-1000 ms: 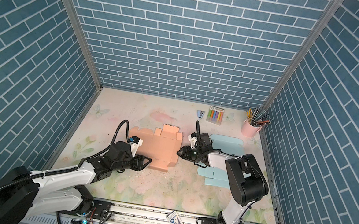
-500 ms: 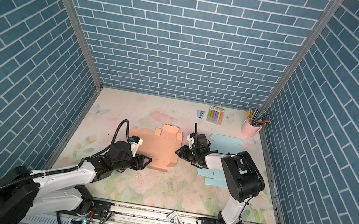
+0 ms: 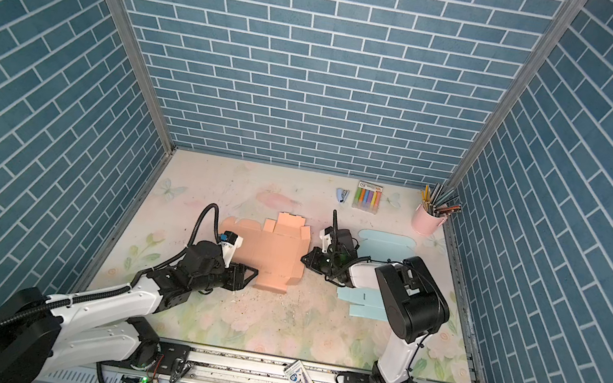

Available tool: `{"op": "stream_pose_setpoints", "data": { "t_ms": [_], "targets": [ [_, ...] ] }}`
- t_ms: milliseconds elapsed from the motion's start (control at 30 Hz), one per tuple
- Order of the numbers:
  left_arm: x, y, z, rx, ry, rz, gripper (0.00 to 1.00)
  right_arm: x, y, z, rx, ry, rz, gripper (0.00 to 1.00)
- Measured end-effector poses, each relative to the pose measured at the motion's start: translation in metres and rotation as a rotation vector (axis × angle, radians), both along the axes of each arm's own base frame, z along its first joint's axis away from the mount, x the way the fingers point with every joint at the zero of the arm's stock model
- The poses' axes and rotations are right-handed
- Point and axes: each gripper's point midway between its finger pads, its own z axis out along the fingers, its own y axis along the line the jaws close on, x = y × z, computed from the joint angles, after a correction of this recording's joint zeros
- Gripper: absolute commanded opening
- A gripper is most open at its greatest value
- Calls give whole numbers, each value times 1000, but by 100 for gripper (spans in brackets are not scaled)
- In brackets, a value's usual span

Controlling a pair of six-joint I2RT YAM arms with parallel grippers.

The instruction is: Fold the paper box

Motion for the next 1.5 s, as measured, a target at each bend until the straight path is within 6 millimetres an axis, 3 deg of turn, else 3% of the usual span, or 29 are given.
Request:
{"op": "stream_pose_setpoints", "data": {
  "t_ms": [133, 333, 600, 900, 1067, 1367, 1433, 1500],
  "targets": [
    [-1, 3, 3, 10, -10, 5, 56, -1, -3, 4, 0, -1, 39, 6],
    [5, 10, 11, 5, -41, 35, 55, -18, -24, 8, -116, -4, 139, 6],
    [5, 12, 3, 22, -20, 35, 55, -27, -42, -3, -174, 20, 178, 23],
    [7, 10, 5, 29, -26, 28, 55, -31, -33, -1, -55, 28, 153, 29],
    [8, 9, 0, 34, -13, 25, 55, -32, -32, -1, -23, 29, 135, 24],
    [8, 6, -10, 35, 6, 14, 52, -32, -29, -2, -8, 42, 121, 5],
    [7, 6, -10, 34, 6, 14, 44, -32, -28, -1, -7, 38, 124, 2],
    [7, 6, -8, 25, 6, 16, 21, -33, -29, 0, -25, 36, 126, 1]
  ]
}}
